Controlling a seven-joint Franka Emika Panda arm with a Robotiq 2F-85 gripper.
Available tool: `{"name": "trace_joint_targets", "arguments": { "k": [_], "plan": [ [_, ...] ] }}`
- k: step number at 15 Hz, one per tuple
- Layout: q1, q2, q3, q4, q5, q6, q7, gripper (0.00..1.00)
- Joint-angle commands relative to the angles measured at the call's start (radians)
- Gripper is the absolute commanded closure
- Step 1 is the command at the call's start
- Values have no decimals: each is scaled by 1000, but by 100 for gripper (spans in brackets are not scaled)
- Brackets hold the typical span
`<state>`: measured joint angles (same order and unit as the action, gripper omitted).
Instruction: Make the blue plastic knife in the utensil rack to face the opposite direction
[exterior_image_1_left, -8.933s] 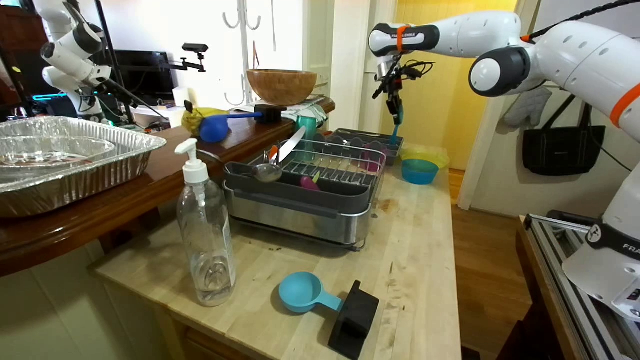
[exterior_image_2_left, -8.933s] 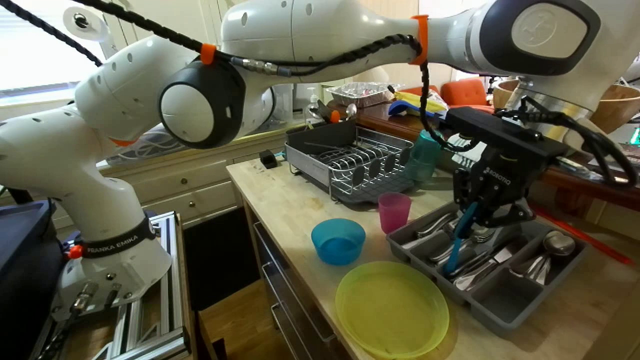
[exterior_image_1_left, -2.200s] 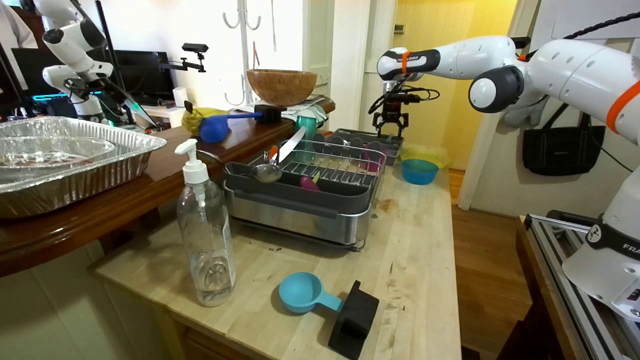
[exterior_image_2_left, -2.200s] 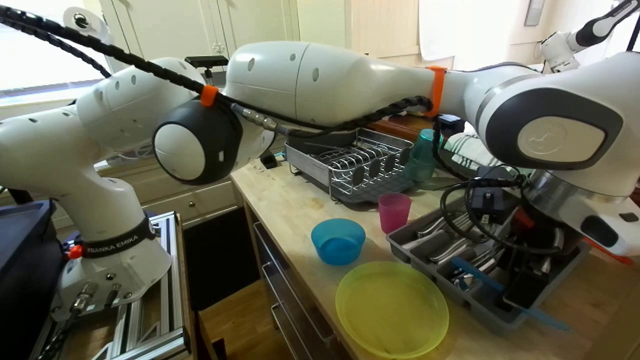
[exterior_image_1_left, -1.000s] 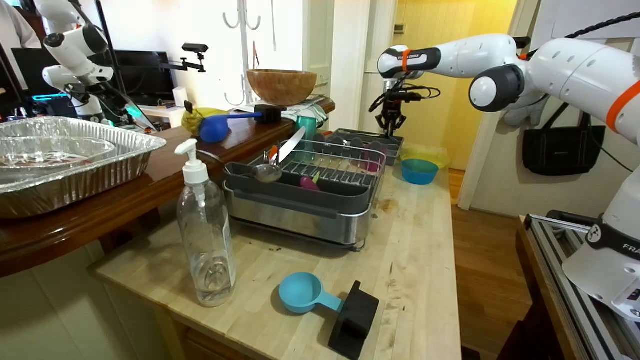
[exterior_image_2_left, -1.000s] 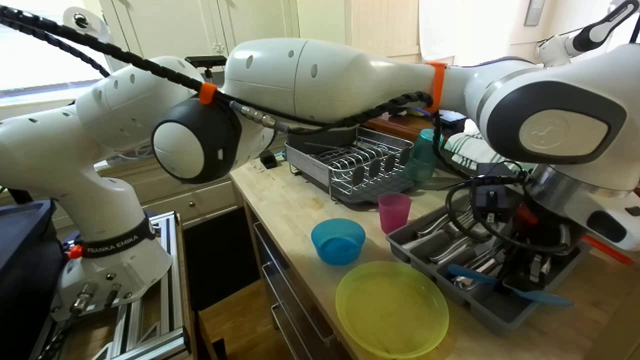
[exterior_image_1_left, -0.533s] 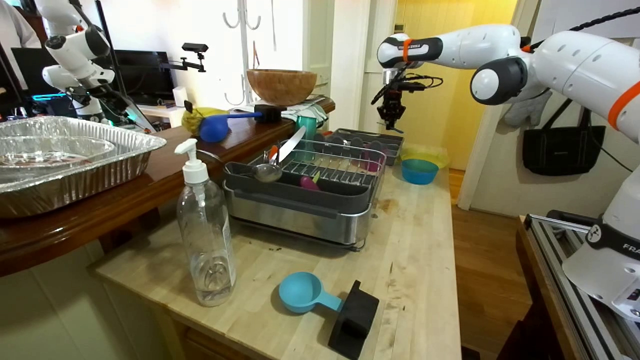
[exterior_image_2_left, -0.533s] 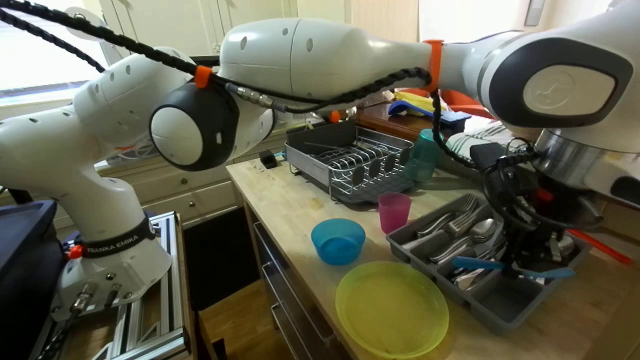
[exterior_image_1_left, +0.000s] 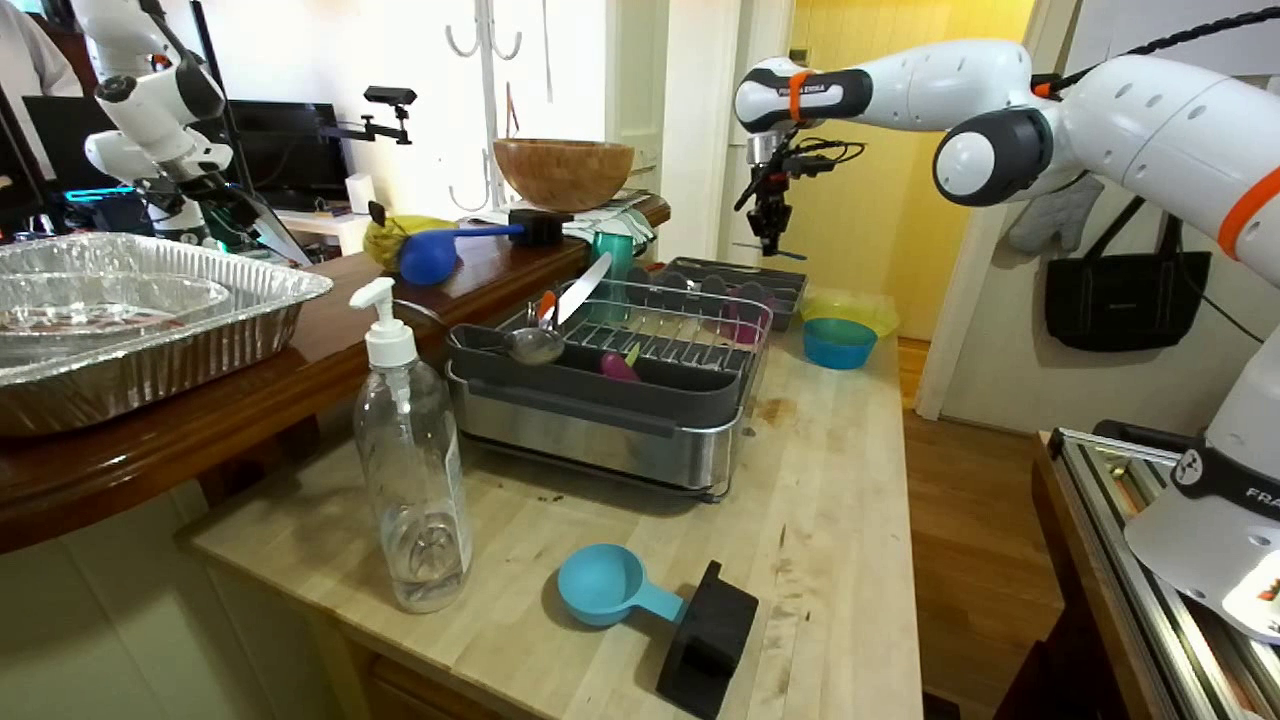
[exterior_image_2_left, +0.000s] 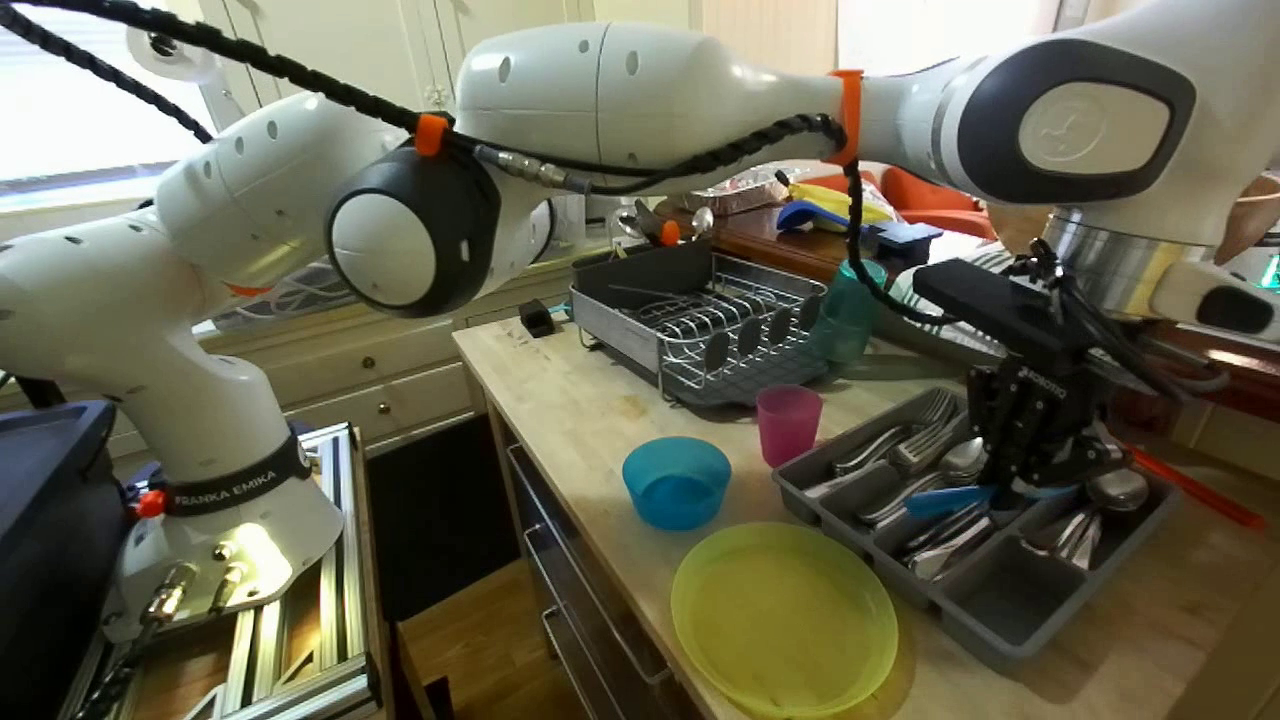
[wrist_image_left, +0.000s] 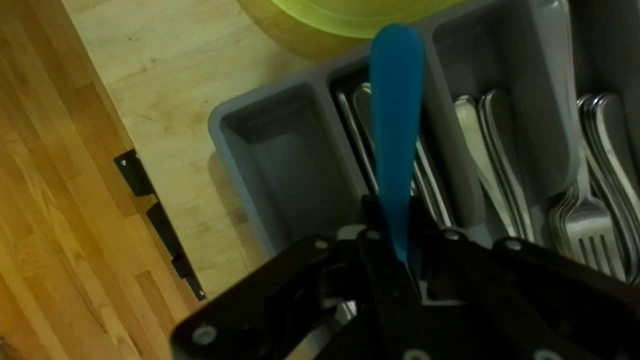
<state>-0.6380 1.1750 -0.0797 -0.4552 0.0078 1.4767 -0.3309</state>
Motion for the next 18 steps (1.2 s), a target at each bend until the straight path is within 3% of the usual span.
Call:
{"name": "trace_joint_targets", "arguments": {
  "k": [1, 9, 18],
  "plan": [
    [37, 11, -2, 4, -41, -34, -135, 96],
    [75, 51, -15, 13, -88, -36, -307, 96],
    [70, 81, -5, 21, -67, -19, -312, 96]
  ]
}}
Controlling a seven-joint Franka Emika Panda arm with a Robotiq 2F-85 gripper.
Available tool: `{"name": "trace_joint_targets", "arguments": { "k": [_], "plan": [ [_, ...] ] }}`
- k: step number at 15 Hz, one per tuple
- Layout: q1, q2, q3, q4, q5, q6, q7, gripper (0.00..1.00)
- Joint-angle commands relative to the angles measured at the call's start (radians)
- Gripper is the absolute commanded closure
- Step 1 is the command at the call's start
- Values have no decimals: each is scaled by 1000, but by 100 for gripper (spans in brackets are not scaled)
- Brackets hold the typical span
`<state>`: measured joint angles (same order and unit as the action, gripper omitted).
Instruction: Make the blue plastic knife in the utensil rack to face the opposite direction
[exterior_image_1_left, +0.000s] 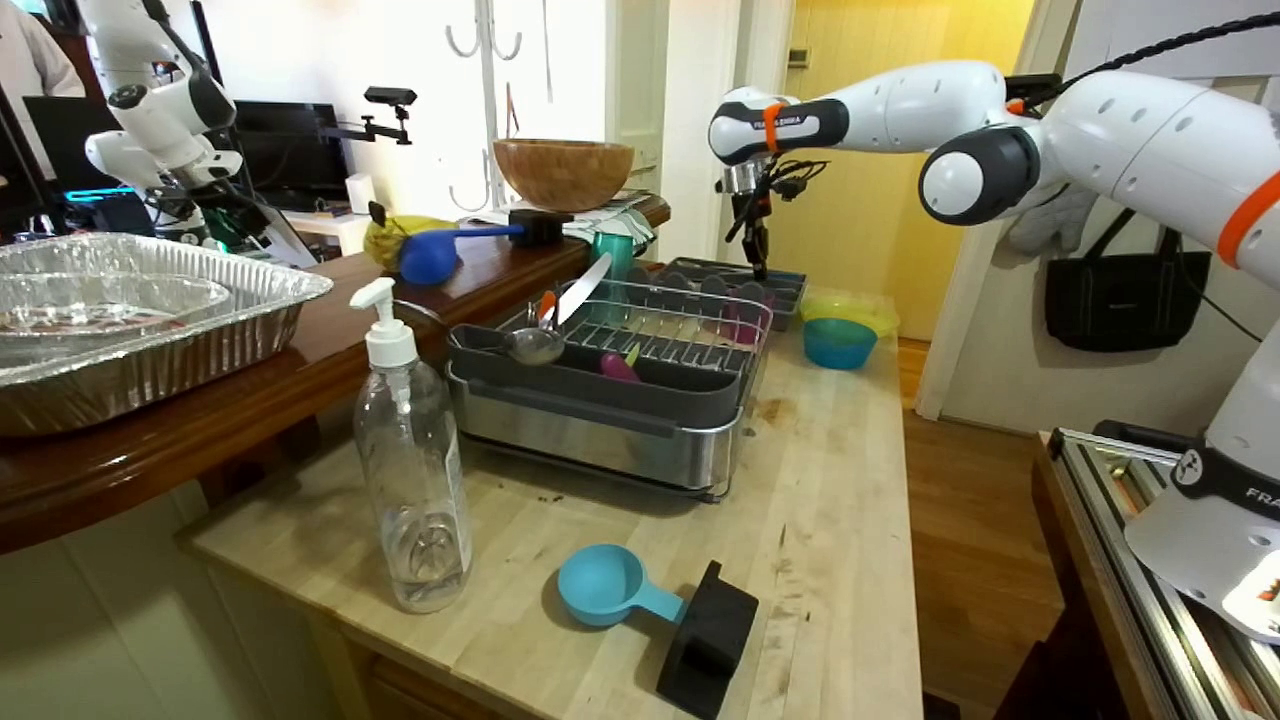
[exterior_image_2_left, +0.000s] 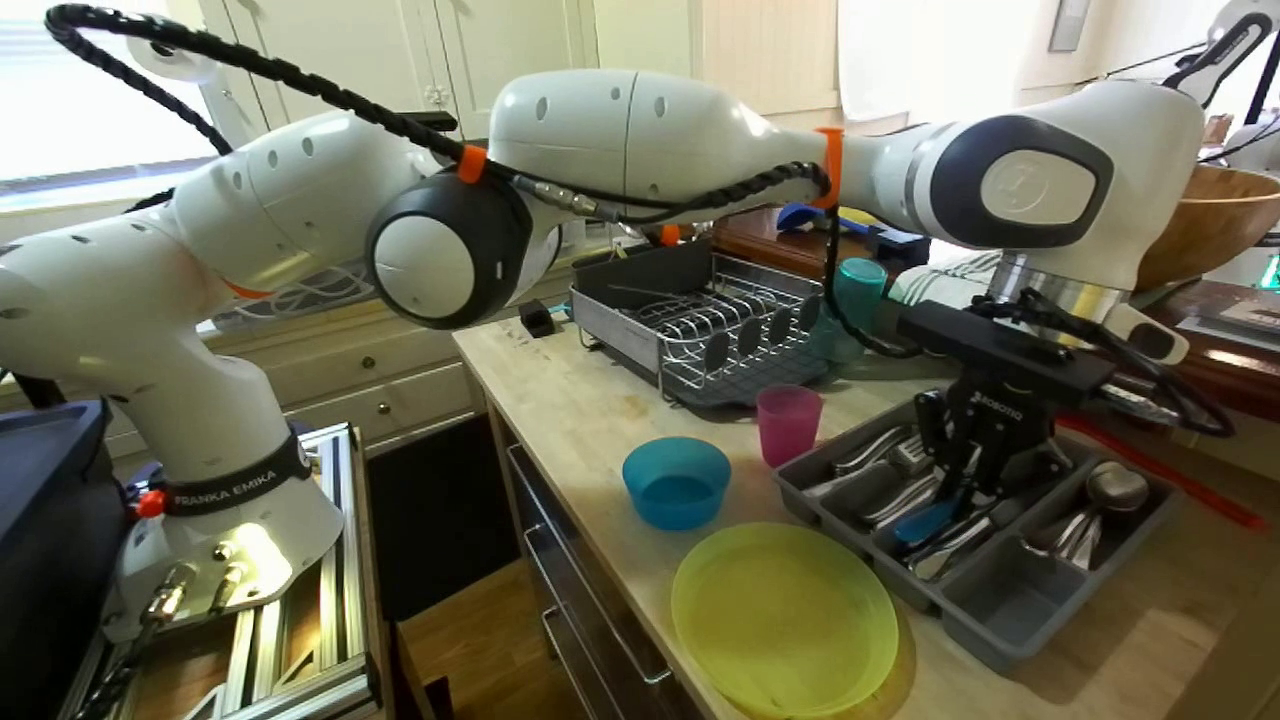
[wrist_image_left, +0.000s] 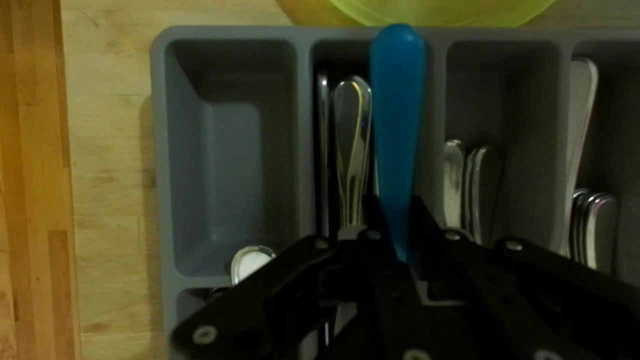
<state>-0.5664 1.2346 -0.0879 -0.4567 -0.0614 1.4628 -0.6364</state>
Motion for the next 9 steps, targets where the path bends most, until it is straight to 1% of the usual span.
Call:
{"name": "trace_joint_targets", "arguments": {
  "k": [1, 3, 4, 5, 6, 9],
  "plan": [
    [-3, 24, 5, 24, 5, -3, 0, 96],
    [-3, 27, 7, 25, 8, 0, 7, 96],
    [-4, 28, 7, 26, 9, 2, 12, 60],
    [-4, 28, 8, 26, 10, 0, 12, 57],
    [-6, 26, 10, 27, 12, 0, 14, 52],
    [-11, 10, 16, 12, 21, 8, 10, 30]
  ]
}}
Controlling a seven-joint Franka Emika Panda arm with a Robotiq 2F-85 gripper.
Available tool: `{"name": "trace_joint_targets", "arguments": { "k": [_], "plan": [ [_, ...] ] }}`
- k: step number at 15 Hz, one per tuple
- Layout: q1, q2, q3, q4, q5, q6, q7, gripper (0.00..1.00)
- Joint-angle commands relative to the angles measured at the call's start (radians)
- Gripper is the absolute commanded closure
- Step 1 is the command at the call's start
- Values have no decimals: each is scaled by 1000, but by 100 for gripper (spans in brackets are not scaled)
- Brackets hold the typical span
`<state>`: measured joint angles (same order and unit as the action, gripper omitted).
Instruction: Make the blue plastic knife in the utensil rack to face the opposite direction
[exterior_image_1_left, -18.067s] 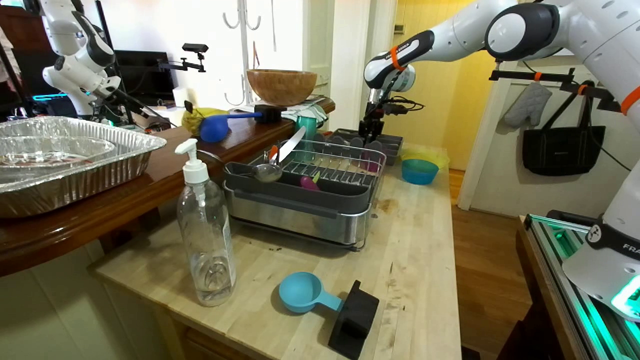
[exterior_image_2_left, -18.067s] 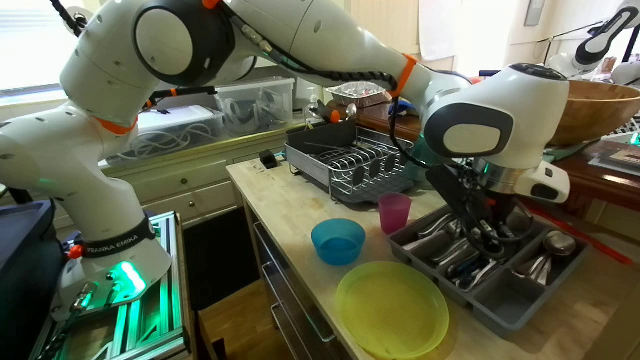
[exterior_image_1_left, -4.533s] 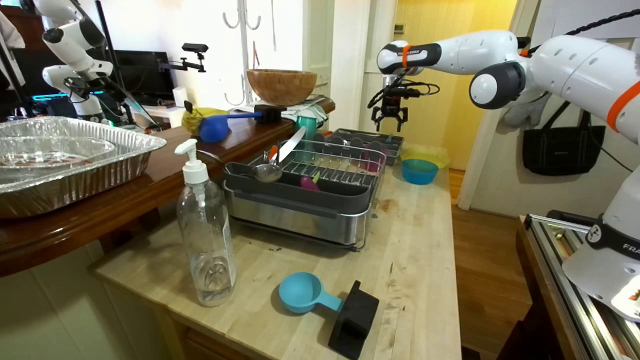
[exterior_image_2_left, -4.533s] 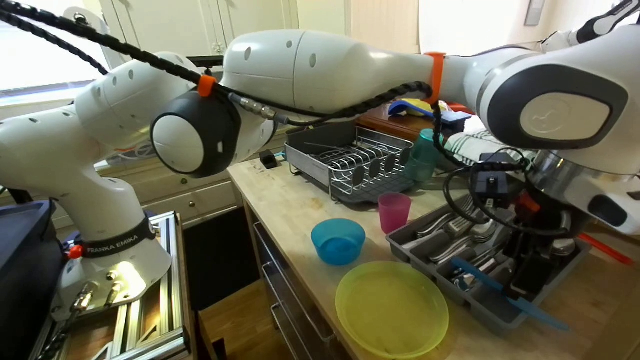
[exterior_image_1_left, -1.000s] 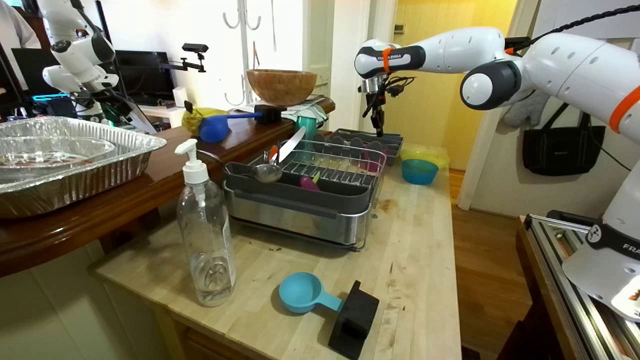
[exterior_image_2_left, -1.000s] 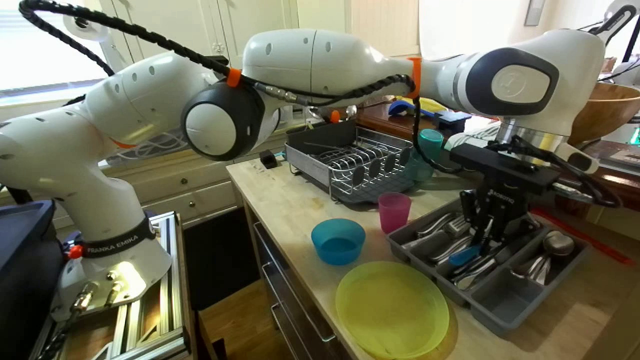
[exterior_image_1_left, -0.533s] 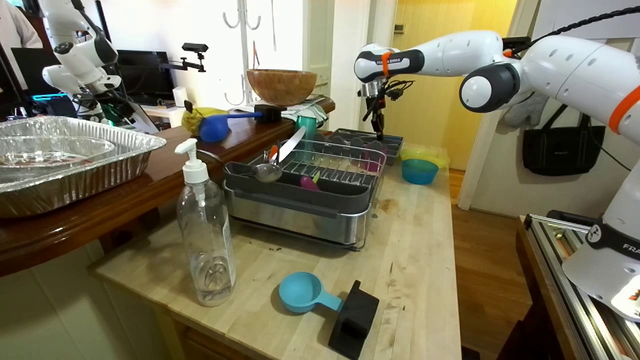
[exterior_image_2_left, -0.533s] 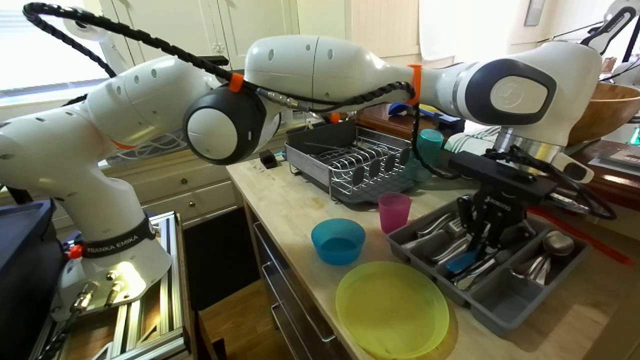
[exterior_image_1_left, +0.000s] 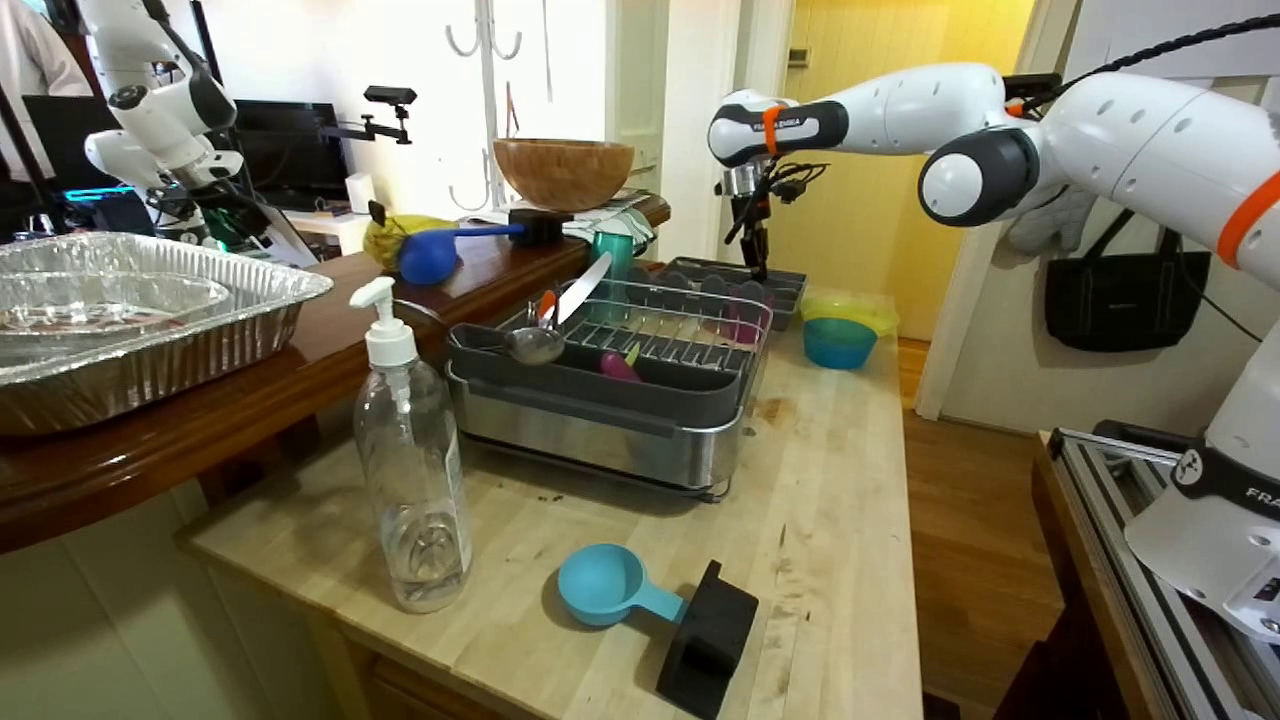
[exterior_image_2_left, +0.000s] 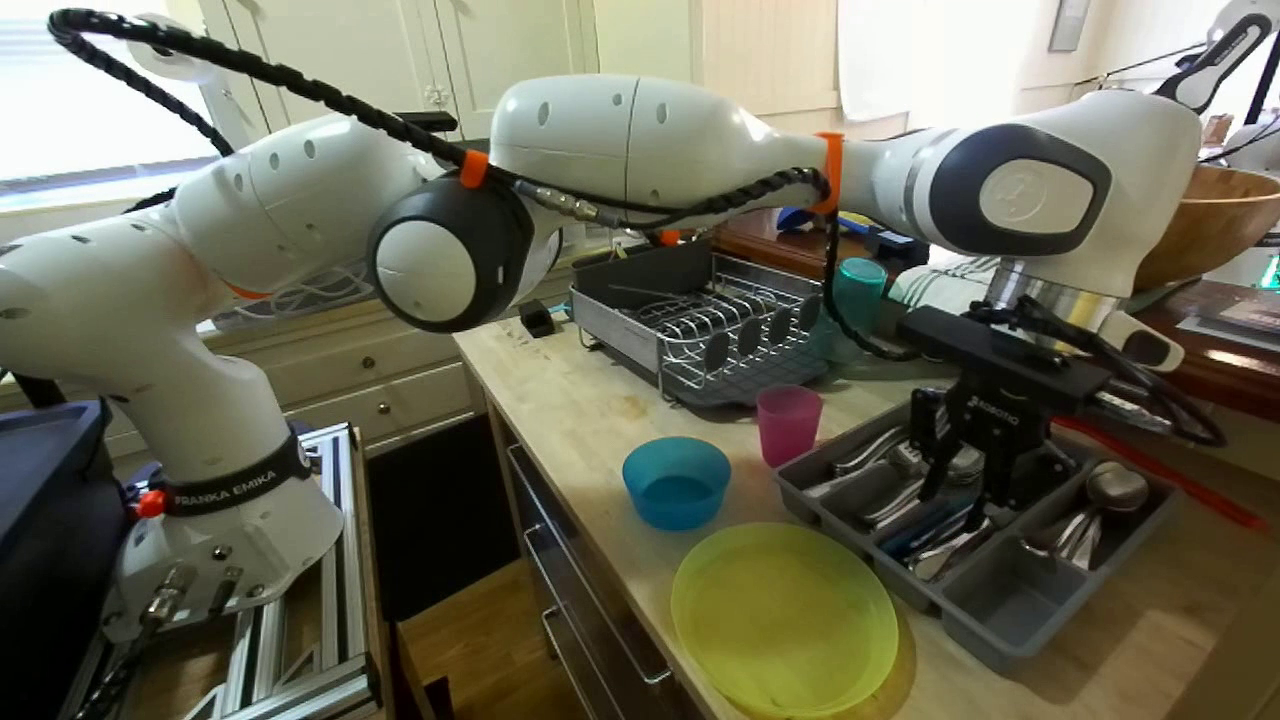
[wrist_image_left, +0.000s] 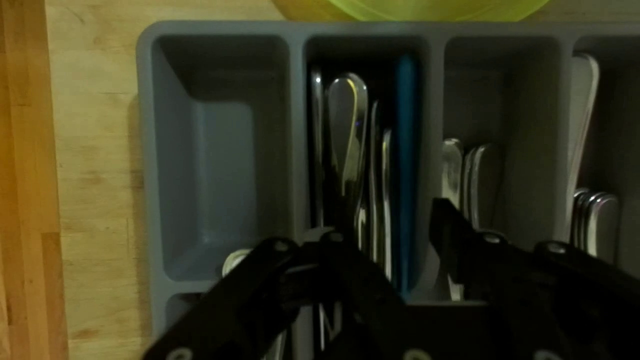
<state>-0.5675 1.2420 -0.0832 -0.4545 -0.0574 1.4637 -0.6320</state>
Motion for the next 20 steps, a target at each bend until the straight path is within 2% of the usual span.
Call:
{"name": "trace_joint_targets", "arguments": {
  "k": [1, 4, 15, 18, 20],
  "plan": [
    [-12, -6, 14, -1, 20, 16, 7, 23],
    [-24, -37, 25, -9, 37, -11, 27, 1],
    [-52, -152, 32, -16, 97, -78, 288, 0],
    [-52, -169, 32, -17, 98, -92, 308, 0],
    [-46, -159, 24, -8, 82, -61, 287, 0]
  ]
}}
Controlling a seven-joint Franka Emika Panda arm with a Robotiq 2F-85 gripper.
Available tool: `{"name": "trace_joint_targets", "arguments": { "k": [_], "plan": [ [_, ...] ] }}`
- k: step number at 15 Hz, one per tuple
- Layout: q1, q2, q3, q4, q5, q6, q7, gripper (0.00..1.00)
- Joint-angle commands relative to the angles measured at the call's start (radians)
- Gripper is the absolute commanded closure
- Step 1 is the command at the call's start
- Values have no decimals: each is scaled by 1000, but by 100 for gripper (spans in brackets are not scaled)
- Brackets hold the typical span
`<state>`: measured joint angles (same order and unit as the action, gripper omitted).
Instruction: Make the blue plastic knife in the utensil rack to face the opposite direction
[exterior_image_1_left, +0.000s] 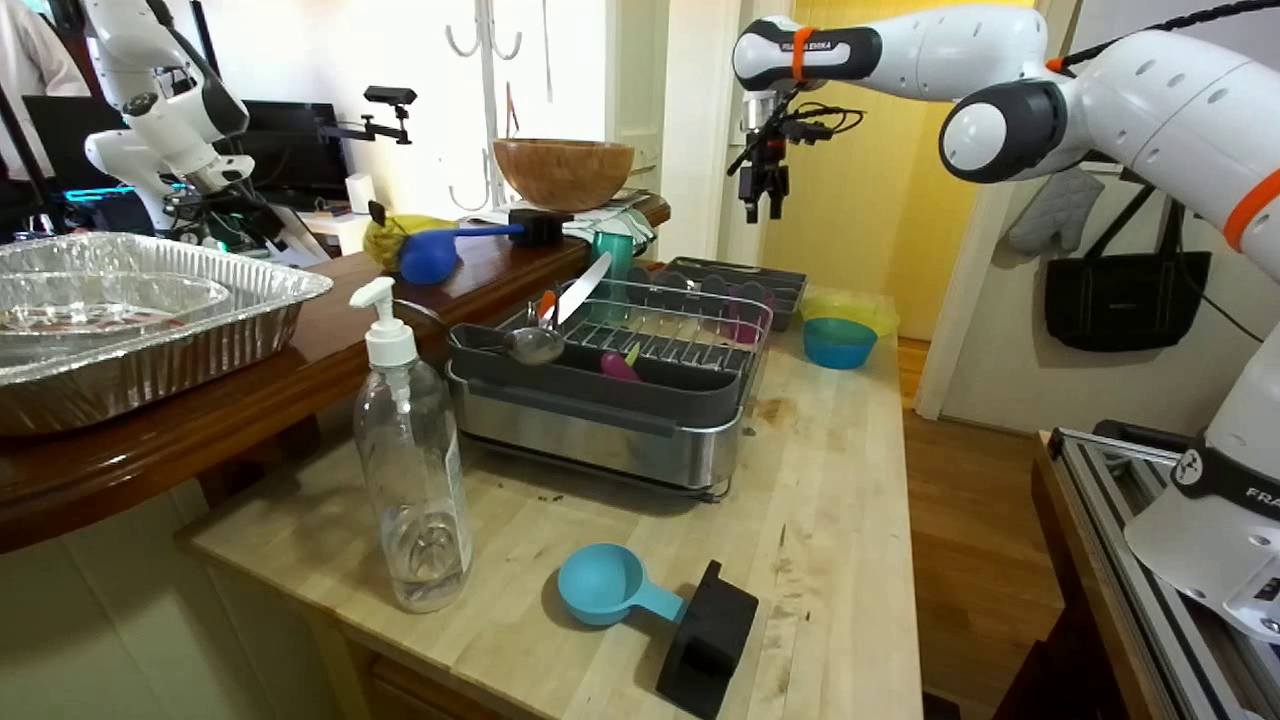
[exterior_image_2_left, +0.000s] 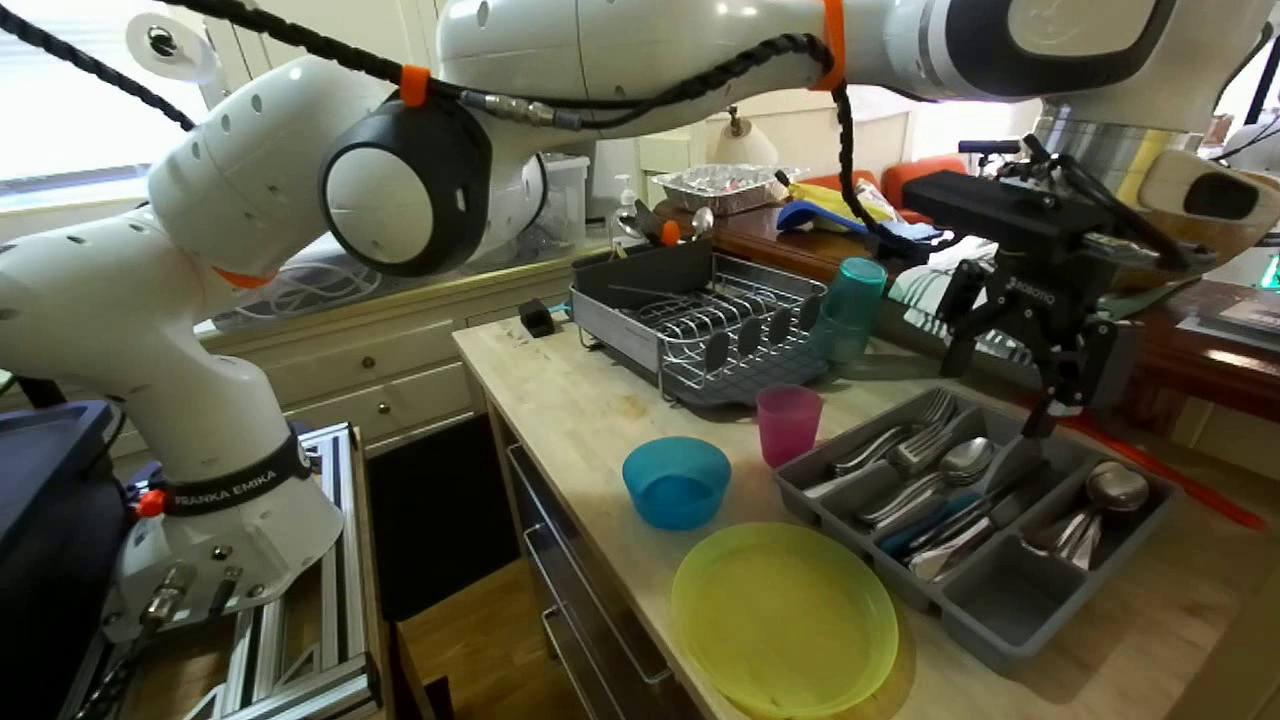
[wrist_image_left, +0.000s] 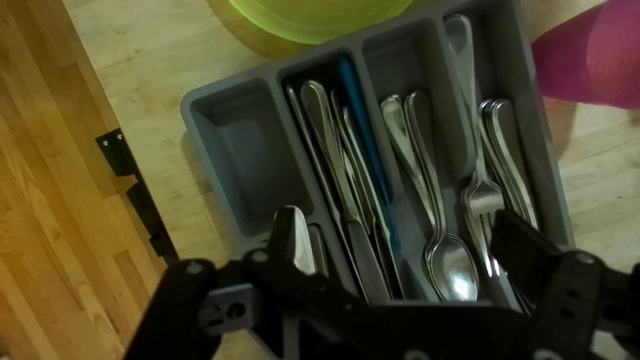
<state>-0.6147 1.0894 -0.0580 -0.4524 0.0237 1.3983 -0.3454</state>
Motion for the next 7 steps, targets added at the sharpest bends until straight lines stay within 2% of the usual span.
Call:
{"name": "trace_joint_targets", "arguments": {
  "k": [1, 7],
  "plan": [
    [1, -8, -1, -10, 1, 1, 4, 0],
    [1, -5, -1, -3, 1, -6, 8, 0]
  ]
}}
